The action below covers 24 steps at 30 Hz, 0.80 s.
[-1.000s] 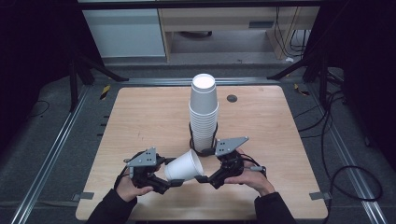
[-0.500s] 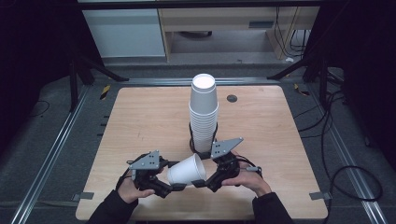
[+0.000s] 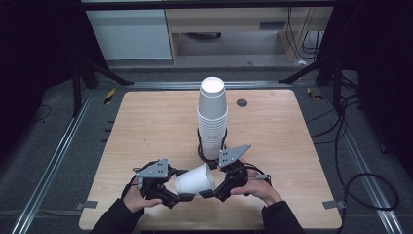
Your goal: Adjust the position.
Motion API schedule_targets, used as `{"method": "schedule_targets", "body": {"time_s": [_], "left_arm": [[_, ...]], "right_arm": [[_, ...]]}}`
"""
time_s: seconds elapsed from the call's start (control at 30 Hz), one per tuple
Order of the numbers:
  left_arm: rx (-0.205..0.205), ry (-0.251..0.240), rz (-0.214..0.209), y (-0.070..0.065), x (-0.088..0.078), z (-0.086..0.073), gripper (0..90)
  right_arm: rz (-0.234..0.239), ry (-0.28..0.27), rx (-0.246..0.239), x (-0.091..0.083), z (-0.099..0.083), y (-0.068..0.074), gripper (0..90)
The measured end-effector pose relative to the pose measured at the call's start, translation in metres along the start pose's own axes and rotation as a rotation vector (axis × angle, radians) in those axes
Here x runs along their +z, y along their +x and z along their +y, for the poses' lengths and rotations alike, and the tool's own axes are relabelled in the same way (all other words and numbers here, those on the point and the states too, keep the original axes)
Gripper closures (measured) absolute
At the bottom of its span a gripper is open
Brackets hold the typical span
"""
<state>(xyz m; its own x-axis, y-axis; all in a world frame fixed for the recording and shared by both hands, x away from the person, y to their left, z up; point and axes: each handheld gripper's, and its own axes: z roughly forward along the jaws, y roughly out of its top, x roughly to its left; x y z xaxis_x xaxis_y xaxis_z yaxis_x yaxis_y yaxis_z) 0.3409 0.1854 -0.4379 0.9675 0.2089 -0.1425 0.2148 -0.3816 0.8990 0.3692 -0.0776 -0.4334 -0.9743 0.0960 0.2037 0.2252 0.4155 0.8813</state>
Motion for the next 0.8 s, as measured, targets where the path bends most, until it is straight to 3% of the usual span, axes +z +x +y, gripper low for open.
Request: {"method": "schedule_targets", "body": {"time_s": [0.3, 0.43, 0.8], "left_arm": [[-0.015, -0.010, -0.005, 0.000, -0.004, 0.002, 20.3], [-0.014, -0.013, 0.003, 0.001, -0.009, 0.003, 18.8], [-0.028, 0.062, 0.082, 0.010, -0.014, -0.002, 15.6]], "right_arm": [[0.006, -0.008, 0.001, -0.003, 0.001, 0.001, 8.0], [-0.013, -0.006, -0.004, -0.008, 0.002, 0.000, 8.0], [-0.147, 0.084, -0.048, -0.028, 0.010, -0.004, 7.9]]}}
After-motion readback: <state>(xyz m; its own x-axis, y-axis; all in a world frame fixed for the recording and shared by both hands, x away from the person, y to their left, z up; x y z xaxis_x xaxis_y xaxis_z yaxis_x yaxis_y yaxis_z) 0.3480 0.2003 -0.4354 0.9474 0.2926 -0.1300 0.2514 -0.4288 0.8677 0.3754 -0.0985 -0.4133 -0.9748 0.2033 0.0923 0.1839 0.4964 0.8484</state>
